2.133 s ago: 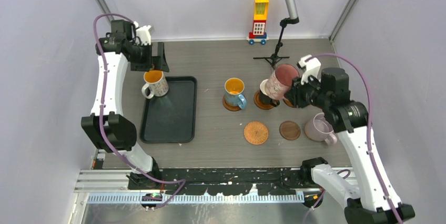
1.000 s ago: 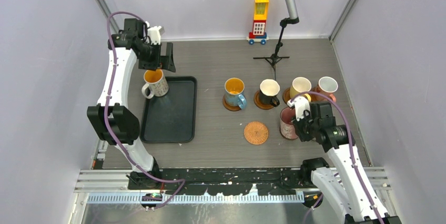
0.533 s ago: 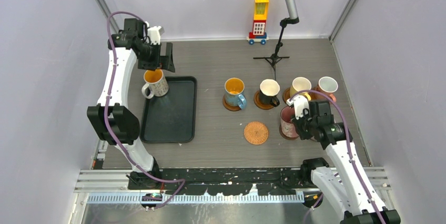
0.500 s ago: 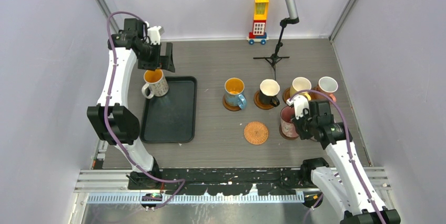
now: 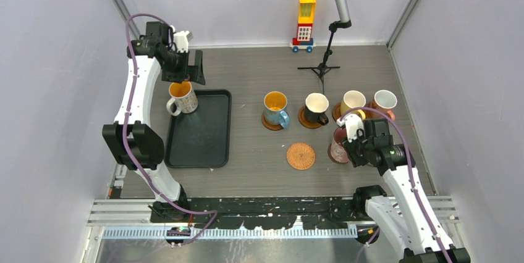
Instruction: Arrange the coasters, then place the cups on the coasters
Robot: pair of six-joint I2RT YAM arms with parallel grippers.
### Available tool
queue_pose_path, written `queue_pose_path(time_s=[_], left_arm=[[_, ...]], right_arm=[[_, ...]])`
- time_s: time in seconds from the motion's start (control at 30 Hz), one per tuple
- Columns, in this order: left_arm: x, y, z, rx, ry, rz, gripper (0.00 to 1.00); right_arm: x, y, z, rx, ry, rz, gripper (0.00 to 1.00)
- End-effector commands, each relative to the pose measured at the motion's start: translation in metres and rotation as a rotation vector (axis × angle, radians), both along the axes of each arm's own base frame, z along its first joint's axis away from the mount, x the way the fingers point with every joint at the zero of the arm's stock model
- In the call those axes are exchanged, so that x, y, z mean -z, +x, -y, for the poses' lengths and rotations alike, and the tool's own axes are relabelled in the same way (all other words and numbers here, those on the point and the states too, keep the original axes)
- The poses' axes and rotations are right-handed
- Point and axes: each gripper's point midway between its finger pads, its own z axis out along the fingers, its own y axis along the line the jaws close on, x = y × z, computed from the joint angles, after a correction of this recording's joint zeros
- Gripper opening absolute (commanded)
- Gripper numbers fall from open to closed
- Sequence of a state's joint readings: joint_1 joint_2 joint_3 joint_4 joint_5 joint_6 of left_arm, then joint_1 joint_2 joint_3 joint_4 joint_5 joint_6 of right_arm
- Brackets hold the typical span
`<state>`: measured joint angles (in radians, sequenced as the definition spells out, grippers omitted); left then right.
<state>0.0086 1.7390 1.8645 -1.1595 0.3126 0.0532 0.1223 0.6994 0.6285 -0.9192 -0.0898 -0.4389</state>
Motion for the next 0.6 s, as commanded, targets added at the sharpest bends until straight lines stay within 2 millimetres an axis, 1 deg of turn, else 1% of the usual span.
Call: queue_pose_path(time_s=[0.0, 0.13, 0.33, 0.47, 0.57], left_arm=[[-0.012, 0.011, -0.002, -0.008, 0.006, 0.050, 1.00], [-0.010, 0.012, -0.001, -0.007, 0.001, 0.044, 1.00], [-0.010, 0.013, -0.001, -0.006, 0.002, 0.045, 1.00], [-0.010, 0.012, -0.001, -0.003, 0.005, 0.044, 1.00], [-0.010, 0.010, -0.001, -0.003, 0.004, 0.042, 1.00]], right_arm=[[-0.020, 0.003, 0.000, -0.034, -0.006, 0.050, 0.42], [-0.022, 0.000, -0.002, -0.054, -0.006, 0.029, 0.44], [-0.026, -0.004, 0.000, -0.067, -0.021, 0.002, 0.52], [-0.031, -0.013, 0.002, -0.092, -0.037, -0.031, 0.59], [-0.041, -0.024, 0.002, -0.121, -0.043, -0.058, 0.64]])
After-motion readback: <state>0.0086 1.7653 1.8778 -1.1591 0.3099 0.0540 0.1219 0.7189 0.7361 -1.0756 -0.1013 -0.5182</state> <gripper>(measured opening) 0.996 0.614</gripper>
